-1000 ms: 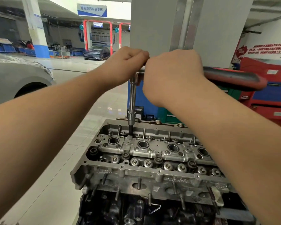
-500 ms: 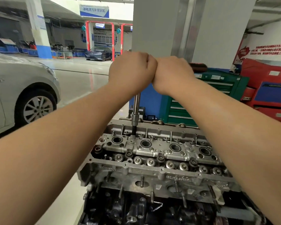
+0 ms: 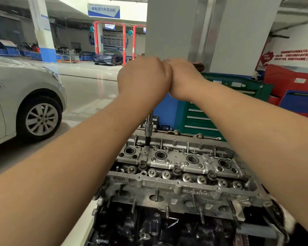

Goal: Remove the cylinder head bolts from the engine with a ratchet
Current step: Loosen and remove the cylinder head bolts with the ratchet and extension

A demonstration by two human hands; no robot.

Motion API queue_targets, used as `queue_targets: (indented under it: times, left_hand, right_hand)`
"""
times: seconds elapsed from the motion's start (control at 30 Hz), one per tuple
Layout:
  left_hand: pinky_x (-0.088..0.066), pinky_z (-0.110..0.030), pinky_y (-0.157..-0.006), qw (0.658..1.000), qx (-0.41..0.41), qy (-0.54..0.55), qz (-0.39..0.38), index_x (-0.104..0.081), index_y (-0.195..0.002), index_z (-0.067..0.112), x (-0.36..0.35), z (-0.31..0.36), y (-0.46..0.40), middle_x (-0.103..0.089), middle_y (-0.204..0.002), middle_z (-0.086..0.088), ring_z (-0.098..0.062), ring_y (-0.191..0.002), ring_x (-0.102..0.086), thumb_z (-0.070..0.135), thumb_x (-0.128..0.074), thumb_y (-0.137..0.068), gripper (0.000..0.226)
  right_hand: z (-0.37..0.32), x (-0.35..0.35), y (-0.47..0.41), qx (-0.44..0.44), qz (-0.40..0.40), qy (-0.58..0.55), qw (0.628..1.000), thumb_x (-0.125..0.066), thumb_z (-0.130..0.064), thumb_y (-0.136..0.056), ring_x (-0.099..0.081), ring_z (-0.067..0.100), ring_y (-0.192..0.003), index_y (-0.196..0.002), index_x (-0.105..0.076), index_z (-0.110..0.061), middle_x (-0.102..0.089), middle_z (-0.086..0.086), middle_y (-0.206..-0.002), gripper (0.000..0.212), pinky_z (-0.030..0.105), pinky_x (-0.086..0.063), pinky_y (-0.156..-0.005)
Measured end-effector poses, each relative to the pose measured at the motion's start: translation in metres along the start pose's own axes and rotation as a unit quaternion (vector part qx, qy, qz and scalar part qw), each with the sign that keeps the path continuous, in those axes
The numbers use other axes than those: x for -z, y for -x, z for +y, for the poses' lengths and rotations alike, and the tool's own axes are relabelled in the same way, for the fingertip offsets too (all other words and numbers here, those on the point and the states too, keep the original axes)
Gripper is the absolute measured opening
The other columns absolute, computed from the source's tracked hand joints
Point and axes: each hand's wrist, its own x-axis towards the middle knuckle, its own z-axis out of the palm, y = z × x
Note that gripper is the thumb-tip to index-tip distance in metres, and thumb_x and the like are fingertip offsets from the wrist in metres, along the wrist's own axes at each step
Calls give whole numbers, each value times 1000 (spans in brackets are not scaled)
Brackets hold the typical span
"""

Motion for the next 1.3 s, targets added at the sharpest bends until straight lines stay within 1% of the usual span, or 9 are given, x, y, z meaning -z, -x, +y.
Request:
queue_targets:
  times: [0.17, 0.3, 0.4, 0.5, 0.67, 0.8, 0.9, 1.03, 1.3]
  left_hand:
    - [-37, -36, -61, 992, -29, 114, -39, -50, -67, 11, -7, -11, -14, -51, -66, -9, -37, -73, -56, 30, -38, -104, 44]
    - [-49, -27, -51, 900, -71, 392, -179, -57, -59, 20, -3, -24, -19, -55, -52, 7, -12, -48, -57, 18, -44, -105, 47]
    - [-48, -24, -51, 879, -90, 418, -212, -59, -56, 28, 1, -27, -18, -53, -54, 8, -14, -49, -56, 16, -44, -107, 54]
    - [-54, -36, -56, 910, -58, 380, -156, -59, -64, 16, 2, -20, -14, -59, -60, -5, -26, -55, -62, 23, -45, -107, 45]
    - [-29, -35, -62, 1000, -17, 10, 4, -69, -84, 15, 1, 2, 0, -49, -75, -7, -33, -75, -49, 36, -36, -105, 44]
    - [-31, -36, -62, 997, -30, 70, -8, -59, -73, 13, -7, -5, -9, -48, -69, -7, -36, -74, -51, 33, -36, -104, 43]
    - [-42, -42, -56, 969, -90, 220, -63, -54, -65, 7, -9, -15, -17, -57, -60, -14, -36, -63, -57, 29, -39, -102, 46]
    - [-42, -20, -50, 915, -116, 359, -144, -55, -59, 21, -11, -24, -22, -56, -49, 9, -9, -47, -52, 17, -44, -104, 46]
    - [-48, -44, -58, 969, -52, 230, -74, -63, -70, 10, -7, -18, -11, -61, -64, -14, -35, -65, -60, 37, -39, -97, 45]
  right_hand:
    - [-4, -5, 4, -58, 23, 104, 993, -51, -15, -90, -49, 28, -77, -74, -45, -23, -40, -4, -68, 18, 38, -32, -77]
    - [-13, 15, 29, -110, 27, 197, 974, -53, -21, -92, -33, 20, -56, -68, -37, -21, -40, 1, -69, 29, 37, -31, -67]
    - [-18, 23, 43, -96, 44, 205, 973, -53, -20, -91, -30, 22, -56, -70, -34, -21, -35, 1, -68, 28, 36, -31, -62]
    - [-10, 18, 35, -77, 43, 182, 979, -52, -16, -91, -34, 23, -57, -75, -40, -19, -36, 2, -68, 21, 35, -32, -58]
    - [0, 4, 9, -20, 2, 6, 1000, -49, -7, -91, -59, 39, -91, -79, -49, -19, -65, 11, -91, 17, 39, -41, -74]
    - [-5, -8, 8, -46, 66, 52, 995, -52, -11, -88, -60, 36, -100, -88, -57, -24, -63, 4, -89, 13, 39, -35, -80]
    - [-2, 0, 15, -84, 38, 110, 990, -53, -16, -89, -49, 27, -72, -73, -44, -21, -42, -2, -69, 19, 40, -33, -81]
    - [-7, 12, 28, -102, 40, 140, 984, -52, -20, -91, -32, 19, -56, -68, -37, -23, -41, 0, -67, 28, 38, -33, -75]
    - [15, 5, 17, -22, 26, 75, 997, -52, -24, -93, -49, 30, -74, -85, -53, -26, -44, -4, -68, 8, 33, -33, -63]
